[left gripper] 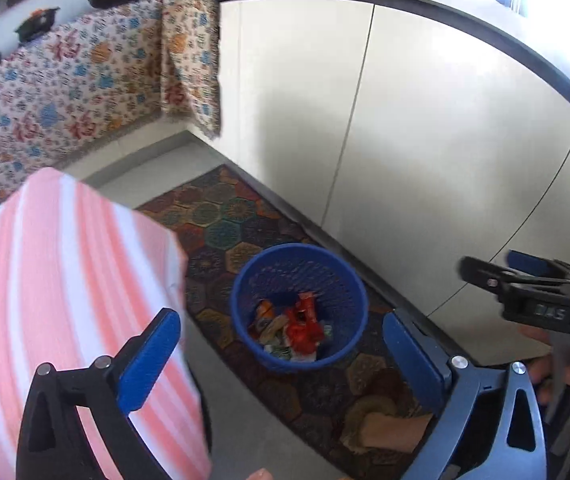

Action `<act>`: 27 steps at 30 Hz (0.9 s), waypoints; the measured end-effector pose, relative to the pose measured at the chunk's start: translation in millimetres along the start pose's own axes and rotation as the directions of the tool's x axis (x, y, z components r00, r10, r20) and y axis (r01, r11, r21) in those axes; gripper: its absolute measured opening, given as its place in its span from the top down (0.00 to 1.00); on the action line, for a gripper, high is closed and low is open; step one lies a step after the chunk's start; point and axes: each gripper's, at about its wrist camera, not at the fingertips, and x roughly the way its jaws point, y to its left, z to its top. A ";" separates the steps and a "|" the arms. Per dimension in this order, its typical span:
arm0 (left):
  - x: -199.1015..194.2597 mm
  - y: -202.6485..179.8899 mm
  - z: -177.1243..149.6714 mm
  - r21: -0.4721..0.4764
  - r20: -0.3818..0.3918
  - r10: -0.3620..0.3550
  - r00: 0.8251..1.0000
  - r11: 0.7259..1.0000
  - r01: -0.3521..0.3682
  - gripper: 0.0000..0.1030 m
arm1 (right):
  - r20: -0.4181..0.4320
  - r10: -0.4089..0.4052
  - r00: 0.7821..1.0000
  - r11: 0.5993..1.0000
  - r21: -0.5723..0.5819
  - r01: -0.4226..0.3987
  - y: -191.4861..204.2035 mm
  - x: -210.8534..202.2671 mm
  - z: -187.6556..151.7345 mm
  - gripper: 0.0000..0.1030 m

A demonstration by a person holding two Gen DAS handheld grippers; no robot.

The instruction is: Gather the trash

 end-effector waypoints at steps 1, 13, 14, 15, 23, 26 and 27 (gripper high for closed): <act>-8.8 -1.7 -5.1 0.006 0.010 0.015 1.000 1.000 -0.015 0.00 | -0.001 0.024 1.000 1.000 0.015 -0.024 1.4 -8.7 -7.5 0.00; -70.0 0.4 -32.2 -0.016 0.048 0.110 0.993 0.994 -0.110 0.00 | 0.035 0.027 0.999 0.996 -0.088 -0.023 42.1 -67.3 -53.1 0.00; -70.6 0.6 -31.7 -0.015 0.046 0.109 0.993 0.994 -0.109 0.00 | 0.035 0.030 0.999 0.996 -0.089 -0.027 43.6 -70.7 -55.3 0.00; -71.6 0.4 -31.7 -0.011 0.042 0.101 0.994 0.995 -0.101 0.00 | 0.034 0.032 0.999 0.995 -0.092 -0.028 45.2 -73.3 -57.9 0.00; -70.2 -0.2 -30.0 -0.005 0.011 0.061 0.998 0.998 -0.061 0.00 | 0.039 0.036 0.999 0.992 -0.124 -0.031 53.9 -87.2 -61.3 0.00; -69.6 2.5 -30.4 -0.021 0.007 0.038 0.999 0.999 -0.038 0.00 | 0.036 0.044 0.998 0.991 -0.132 -0.039 56.3 -86.1 -62.2 0.00; -70.2 2.6 -30.4 -0.024 0.006 0.039 0.999 0.999 -0.038 0.00 | 0.036 0.045 0.998 0.990 -0.136 -0.039 57.0 -85.5 -61.9 0.00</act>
